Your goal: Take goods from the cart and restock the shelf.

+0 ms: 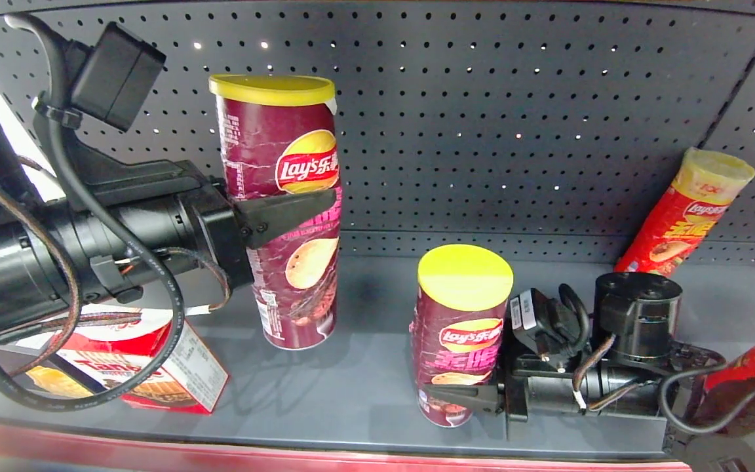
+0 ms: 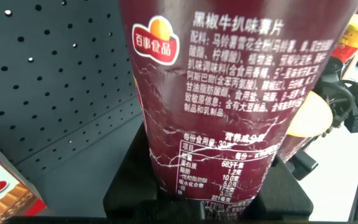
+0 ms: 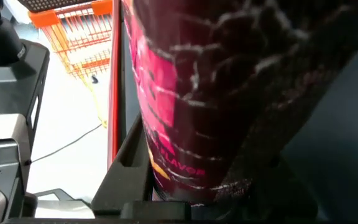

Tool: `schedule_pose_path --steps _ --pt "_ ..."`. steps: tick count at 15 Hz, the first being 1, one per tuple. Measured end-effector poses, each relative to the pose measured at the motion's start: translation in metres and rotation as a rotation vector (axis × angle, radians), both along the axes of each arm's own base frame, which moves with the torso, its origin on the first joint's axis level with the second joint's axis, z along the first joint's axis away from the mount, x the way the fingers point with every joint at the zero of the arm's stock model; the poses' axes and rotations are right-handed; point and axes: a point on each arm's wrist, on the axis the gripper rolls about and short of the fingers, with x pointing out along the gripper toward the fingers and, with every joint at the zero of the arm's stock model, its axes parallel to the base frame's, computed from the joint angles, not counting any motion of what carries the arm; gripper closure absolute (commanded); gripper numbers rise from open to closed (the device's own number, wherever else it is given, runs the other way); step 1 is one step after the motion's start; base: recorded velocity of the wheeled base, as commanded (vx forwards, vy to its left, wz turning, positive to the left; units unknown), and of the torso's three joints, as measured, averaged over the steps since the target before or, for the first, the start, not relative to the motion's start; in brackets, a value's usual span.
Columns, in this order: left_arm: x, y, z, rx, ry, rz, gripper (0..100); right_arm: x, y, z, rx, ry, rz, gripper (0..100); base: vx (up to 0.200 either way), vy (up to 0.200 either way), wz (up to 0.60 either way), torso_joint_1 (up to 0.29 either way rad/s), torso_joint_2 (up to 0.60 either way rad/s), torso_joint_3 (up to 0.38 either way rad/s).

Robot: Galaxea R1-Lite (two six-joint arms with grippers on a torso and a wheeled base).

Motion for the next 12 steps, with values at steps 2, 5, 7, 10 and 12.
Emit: schedule_pose_path --steps 2,5,7,10,12 --pt "0.000 0.000 -0.001 0.002 0.004 0.000 100 -0.001 -0.001 -0.003 -0.009 0.003 -0.001 100 0.000 0.000 0.00 0.000 0.00 0.000" --pt "0.000 0.000 -0.003 0.006 0.009 0.000 100 -0.003 -0.004 -0.009 -0.031 -0.001 -0.032 0 0.000 0.000 0.00 0.000 0.00 0.000" --pt "0.000 0.000 -0.003 0.006 0.010 0.000 100 -0.002 -0.005 -0.010 -0.040 0.000 -0.053 0 0.000 0.000 0.00 0.000 0.00 0.000" --pt "0.000 0.000 -0.004 0.006 0.010 -0.001 100 -0.004 -0.008 -0.008 -0.037 -0.005 -0.060 0 0.000 0.000 0.00 0.000 0.00 0.000" --pt "0.000 0.000 -0.004 0.007 0.010 -0.001 100 -0.008 -0.014 -0.004 -0.032 -0.011 -0.067 0 0.000 0.000 0.00 0.000 0.00 0.000"
